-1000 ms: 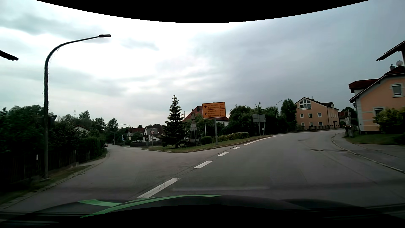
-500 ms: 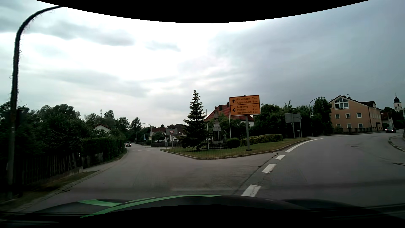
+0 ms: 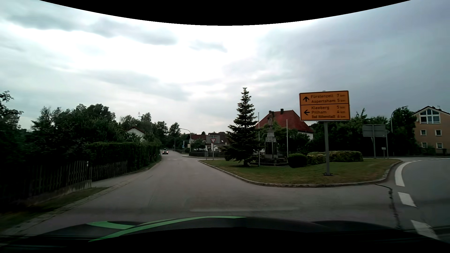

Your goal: Follow the waypoints while adhering to traffic rules and regulations

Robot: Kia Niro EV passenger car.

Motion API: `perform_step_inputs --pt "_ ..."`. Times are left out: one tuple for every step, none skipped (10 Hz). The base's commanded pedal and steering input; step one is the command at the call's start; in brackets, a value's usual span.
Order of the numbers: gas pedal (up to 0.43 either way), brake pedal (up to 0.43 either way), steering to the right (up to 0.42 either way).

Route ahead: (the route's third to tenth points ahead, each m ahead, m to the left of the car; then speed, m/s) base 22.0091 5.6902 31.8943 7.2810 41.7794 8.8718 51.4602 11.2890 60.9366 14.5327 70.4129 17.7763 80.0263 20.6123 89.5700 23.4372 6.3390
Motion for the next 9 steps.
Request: perform_step_inputs --pt "0.000 0.000 -0.138" --pt "0.000 0.000 -0.123" --pt "0.000 0.000 -0.105" --pt "0.000 0.000 -0.097" --pt "0.000 0.000 -0.094" --pt "0.000 0.000 -0.090" --pt "0.000 0.000 -0.069" --pt "0.000 0.000 -0.053" --pt "0.000 0.000 -0.048"
